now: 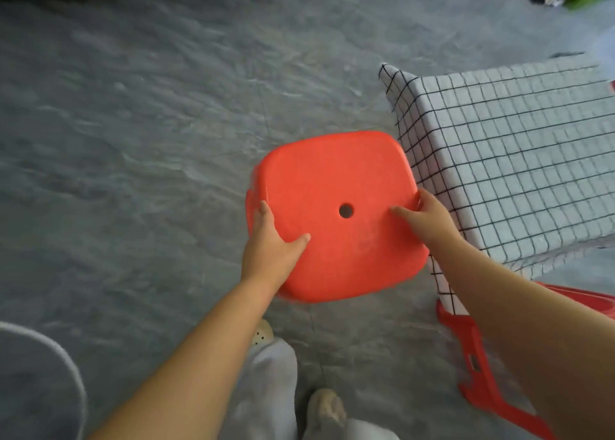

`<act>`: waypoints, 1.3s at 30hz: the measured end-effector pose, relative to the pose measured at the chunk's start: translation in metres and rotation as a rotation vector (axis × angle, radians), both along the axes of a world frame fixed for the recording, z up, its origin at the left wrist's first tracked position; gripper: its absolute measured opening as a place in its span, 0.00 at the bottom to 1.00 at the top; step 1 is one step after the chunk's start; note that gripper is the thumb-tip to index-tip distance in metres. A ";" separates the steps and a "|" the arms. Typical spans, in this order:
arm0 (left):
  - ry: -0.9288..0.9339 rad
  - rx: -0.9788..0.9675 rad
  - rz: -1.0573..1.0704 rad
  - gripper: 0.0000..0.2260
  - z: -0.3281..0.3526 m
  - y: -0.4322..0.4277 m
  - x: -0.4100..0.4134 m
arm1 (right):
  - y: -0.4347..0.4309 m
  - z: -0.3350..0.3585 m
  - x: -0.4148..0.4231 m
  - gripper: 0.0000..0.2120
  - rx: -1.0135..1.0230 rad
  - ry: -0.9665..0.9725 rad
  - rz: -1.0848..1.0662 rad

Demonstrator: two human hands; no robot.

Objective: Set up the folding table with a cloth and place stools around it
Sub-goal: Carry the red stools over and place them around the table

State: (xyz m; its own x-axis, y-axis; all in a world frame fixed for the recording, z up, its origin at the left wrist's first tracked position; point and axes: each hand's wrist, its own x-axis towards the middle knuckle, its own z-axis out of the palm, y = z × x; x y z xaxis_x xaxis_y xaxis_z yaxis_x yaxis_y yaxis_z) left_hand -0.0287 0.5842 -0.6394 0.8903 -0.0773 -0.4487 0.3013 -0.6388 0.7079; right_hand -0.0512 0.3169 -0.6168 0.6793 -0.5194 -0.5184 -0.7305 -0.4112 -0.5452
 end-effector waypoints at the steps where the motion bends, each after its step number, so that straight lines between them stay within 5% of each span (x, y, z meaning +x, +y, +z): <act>1: 0.005 0.018 -0.020 0.46 -0.002 -0.002 0.009 | -0.001 -0.004 0.009 0.24 0.007 0.003 0.002; 4: 0.025 0.055 -0.067 0.48 -0.014 -0.010 0.035 | -0.009 -0.022 0.033 0.23 0.036 0.015 -0.032; 8: 0.104 0.111 -0.086 0.52 -0.038 -0.025 0.053 | -0.021 -0.054 0.054 0.37 0.108 0.040 -0.013; 15: 0.136 0.231 -0.100 0.57 -0.060 -0.038 0.060 | -0.034 -0.069 0.058 0.21 0.182 0.024 -0.016; 20: 0.104 0.204 -0.039 0.56 -0.058 -0.038 0.057 | -0.022 -0.061 0.069 0.26 -0.001 0.064 0.001; 24: -0.028 0.204 0.090 0.48 -0.051 -0.017 0.041 | 0.008 -0.054 0.064 0.29 -0.274 -0.117 0.277; 36: -0.077 0.449 0.387 0.30 -0.003 0.169 -0.109 | 0.215 -0.024 0.009 0.28 -0.267 -0.286 0.956; 39: -0.083 0.528 0.507 0.32 0.012 0.237 -0.176 | 0.297 -0.008 -0.033 0.32 -0.254 -0.288 1.135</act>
State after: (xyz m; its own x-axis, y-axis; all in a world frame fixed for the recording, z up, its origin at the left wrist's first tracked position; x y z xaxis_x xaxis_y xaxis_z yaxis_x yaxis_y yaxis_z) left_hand -0.2046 0.8210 -0.6274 0.7921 0.5604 -0.2418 0.6088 -0.6974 0.3782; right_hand -0.0842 0.6138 -0.6245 0.8904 0.3861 -0.2411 0.2547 -0.8616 -0.4391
